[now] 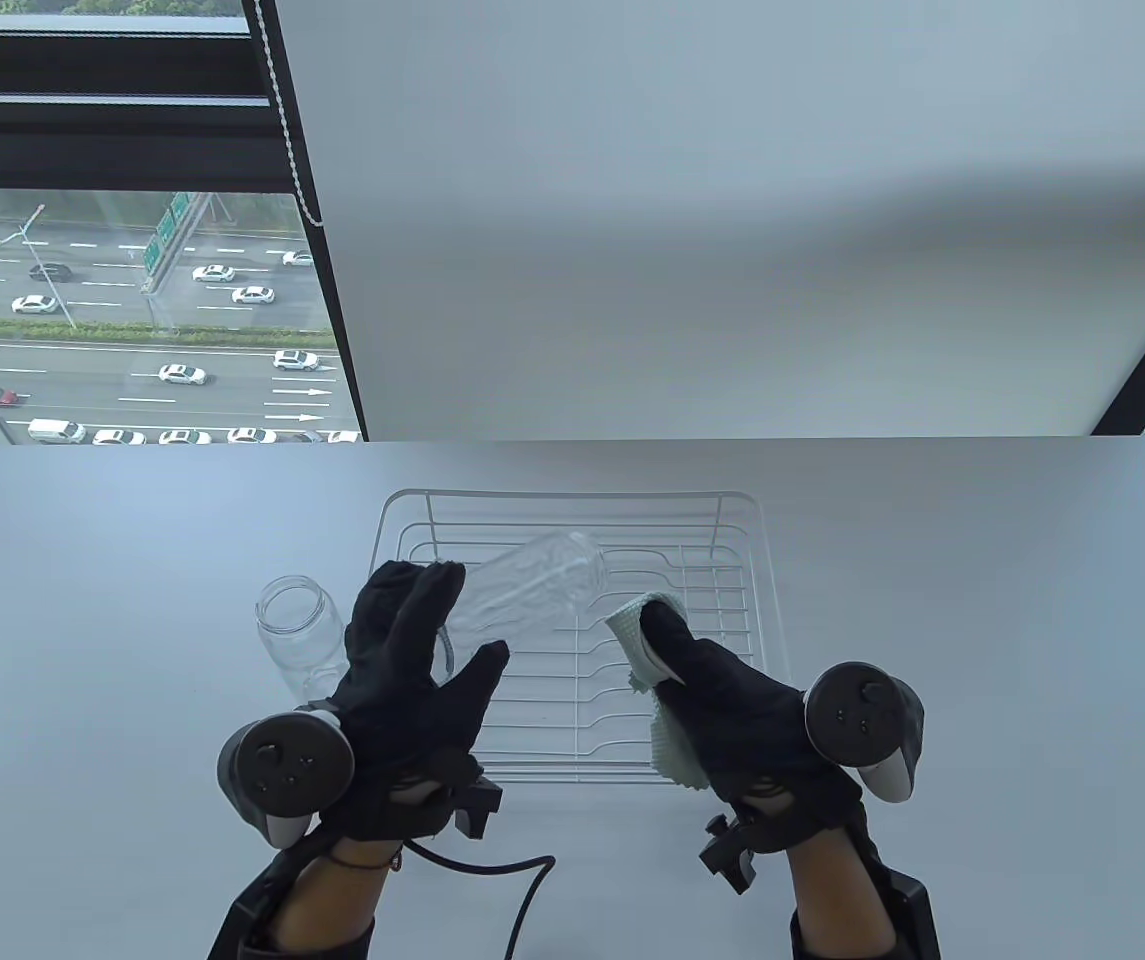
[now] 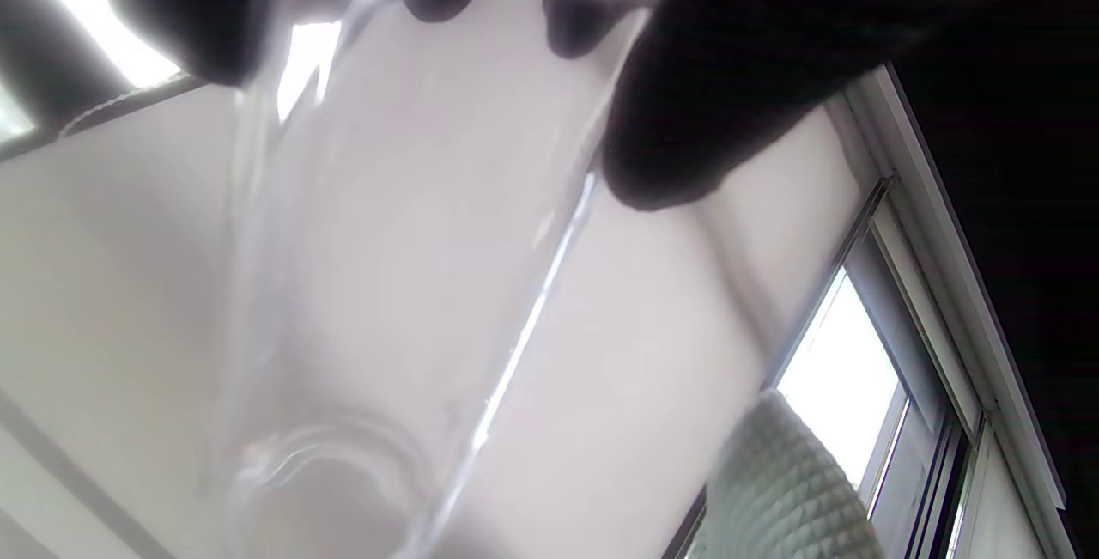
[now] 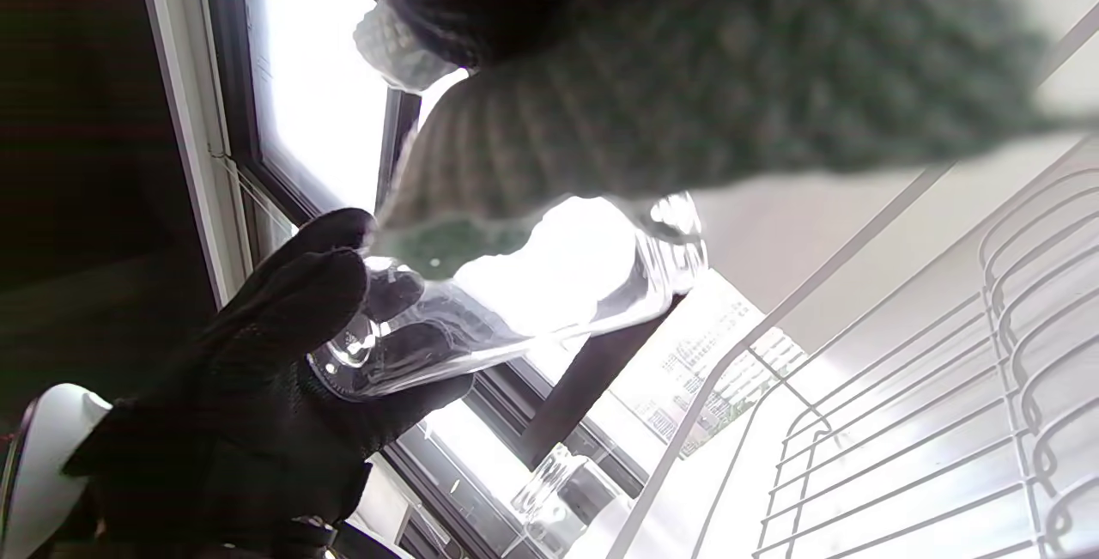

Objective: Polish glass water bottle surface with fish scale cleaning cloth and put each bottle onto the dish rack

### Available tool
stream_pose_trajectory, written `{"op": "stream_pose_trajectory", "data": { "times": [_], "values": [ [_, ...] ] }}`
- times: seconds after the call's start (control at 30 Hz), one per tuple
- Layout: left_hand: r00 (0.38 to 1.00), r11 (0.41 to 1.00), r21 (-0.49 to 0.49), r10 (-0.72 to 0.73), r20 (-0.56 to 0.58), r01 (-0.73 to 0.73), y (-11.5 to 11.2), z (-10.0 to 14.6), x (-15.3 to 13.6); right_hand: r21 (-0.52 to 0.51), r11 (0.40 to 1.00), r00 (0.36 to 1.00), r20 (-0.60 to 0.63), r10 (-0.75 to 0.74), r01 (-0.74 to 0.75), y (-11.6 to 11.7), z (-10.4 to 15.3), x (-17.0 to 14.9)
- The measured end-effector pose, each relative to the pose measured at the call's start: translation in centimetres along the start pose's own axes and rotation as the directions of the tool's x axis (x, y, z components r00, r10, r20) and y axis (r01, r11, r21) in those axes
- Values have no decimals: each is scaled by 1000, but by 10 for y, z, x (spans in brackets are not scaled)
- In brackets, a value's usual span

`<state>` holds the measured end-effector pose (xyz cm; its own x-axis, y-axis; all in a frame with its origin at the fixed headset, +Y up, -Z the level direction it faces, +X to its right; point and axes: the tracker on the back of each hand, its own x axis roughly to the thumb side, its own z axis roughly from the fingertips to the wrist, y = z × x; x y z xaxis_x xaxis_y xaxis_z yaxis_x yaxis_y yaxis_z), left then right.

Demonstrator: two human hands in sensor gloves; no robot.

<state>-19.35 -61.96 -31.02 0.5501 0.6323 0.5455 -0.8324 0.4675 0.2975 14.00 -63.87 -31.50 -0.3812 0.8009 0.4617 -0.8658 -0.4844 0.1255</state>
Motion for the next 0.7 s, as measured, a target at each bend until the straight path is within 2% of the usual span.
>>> {"op": "stream_pose_trajectory", "data": {
  "times": [0.07,0.33,0.53,0.7],
  "values": [
    [998,996,-58,-66,2,66,-10,-3,-3,9,1000,1000,-8,-19,19,-1,-1,-3],
    [991,970,-213,-98,95,116,-59,-3,-7,26,999,999,-36,-21,22,-2,-1,-8],
    [992,955,-274,-93,90,114,-79,1,-8,43,999,999,-37,-25,27,0,-2,-8],
    [990,952,-280,-104,95,127,-83,4,-9,49,998,999,-39,-31,33,1,-2,-7]
  ]
}}
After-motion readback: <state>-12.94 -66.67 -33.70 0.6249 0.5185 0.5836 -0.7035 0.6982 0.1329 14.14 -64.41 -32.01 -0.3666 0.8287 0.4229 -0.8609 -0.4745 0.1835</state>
